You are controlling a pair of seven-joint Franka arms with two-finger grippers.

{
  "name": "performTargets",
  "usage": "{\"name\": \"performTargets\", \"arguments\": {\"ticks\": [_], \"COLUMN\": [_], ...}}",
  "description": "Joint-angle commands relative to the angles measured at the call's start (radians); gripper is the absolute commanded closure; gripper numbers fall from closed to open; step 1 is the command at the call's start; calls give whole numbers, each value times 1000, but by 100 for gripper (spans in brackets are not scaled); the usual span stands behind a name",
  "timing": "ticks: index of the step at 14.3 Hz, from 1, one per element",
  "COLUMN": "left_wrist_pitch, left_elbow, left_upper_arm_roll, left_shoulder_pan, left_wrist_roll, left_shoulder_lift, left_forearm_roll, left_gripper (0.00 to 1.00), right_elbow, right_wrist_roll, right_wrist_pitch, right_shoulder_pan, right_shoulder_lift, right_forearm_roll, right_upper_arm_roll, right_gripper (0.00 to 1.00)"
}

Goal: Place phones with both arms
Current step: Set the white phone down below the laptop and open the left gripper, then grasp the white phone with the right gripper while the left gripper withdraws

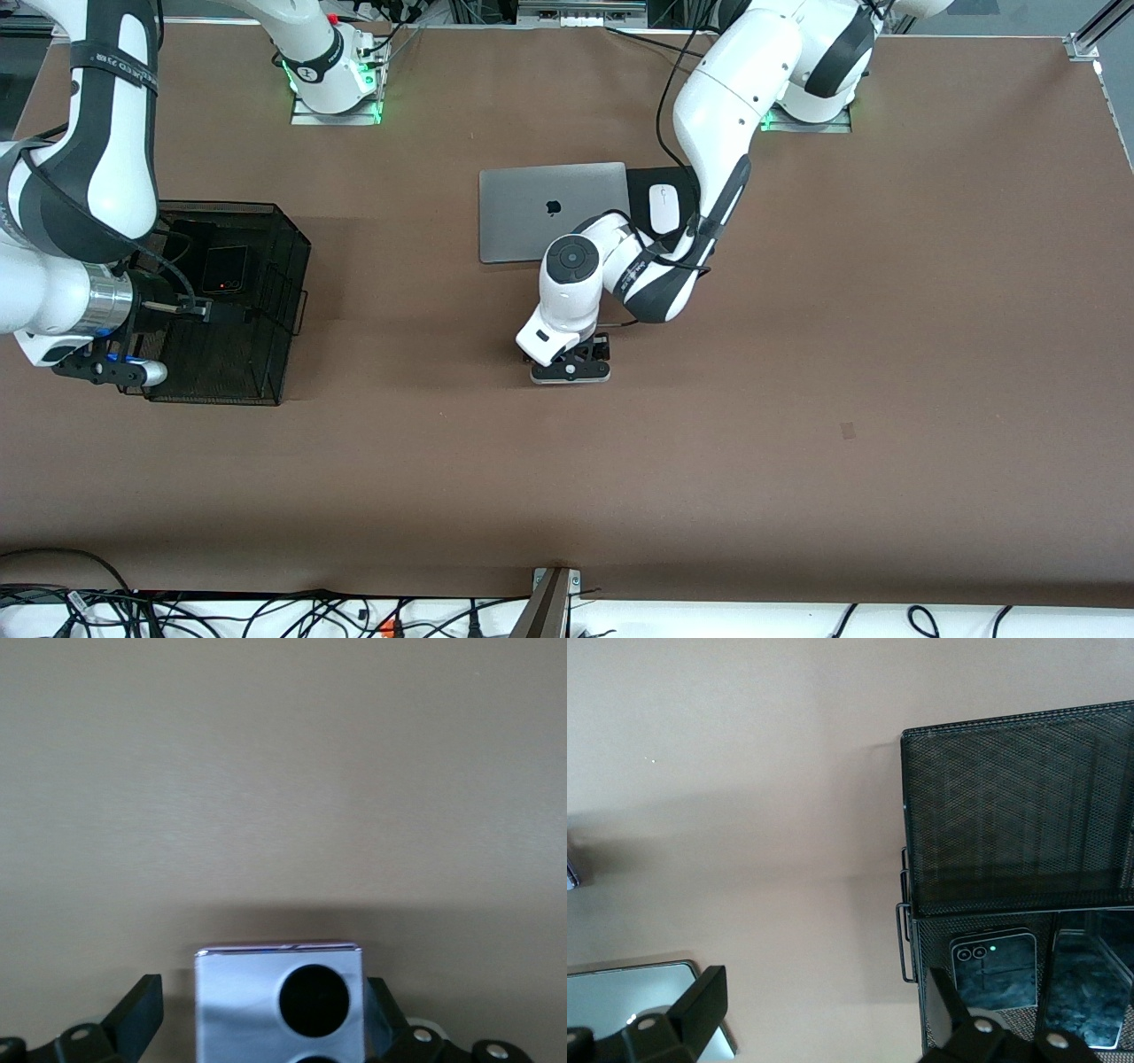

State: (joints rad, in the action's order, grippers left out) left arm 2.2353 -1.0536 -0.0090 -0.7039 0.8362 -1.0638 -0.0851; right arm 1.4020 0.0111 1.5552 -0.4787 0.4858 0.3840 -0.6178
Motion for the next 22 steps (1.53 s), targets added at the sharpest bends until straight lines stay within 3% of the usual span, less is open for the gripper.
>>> {"name": "performTargets", "arguments": {"ticks": [1, 5, 11, 14, 19, 22], "left_wrist_pitch": [-153, -325, -615, -648, -709, -726], "left_elbow": [9, -3, -28, -95, -141, -213], "left_upper_arm_roll": [9, 6, 10, 11, 11, 9], "left_shoulder_pan": [33, 119, 317, 427, 553, 595], "left_wrist_roll": [-77, -158, -461, -598, -767, -818], "left_shoulder_lift": [89, 226, 427, 546, 679, 774], "left_forearm_roll": [22, 19, 8, 8, 8, 8], "left_gripper": [0, 0, 0, 0, 0, 0], "right_elbow": [32, 14, -9, -27, -52, -130], "right_wrist_roll": [-8, -14, -144, -273, -345, -353], "right_wrist_pitch": [11, 14, 150, 268, 549, 574], "right_shoulder_pan": [-12, -35, -234, -297, -301, -328], "right_shoulder_lift": [-33, -33, 34, 95, 238, 342], "right_forearm_roll": [-11, -4, 4, 6, 4, -10], "right_upper_arm_roll": [4, 9, 22, 91, 312, 351], "right_gripper": [1, 1, 1, 1, 1, 0]}}
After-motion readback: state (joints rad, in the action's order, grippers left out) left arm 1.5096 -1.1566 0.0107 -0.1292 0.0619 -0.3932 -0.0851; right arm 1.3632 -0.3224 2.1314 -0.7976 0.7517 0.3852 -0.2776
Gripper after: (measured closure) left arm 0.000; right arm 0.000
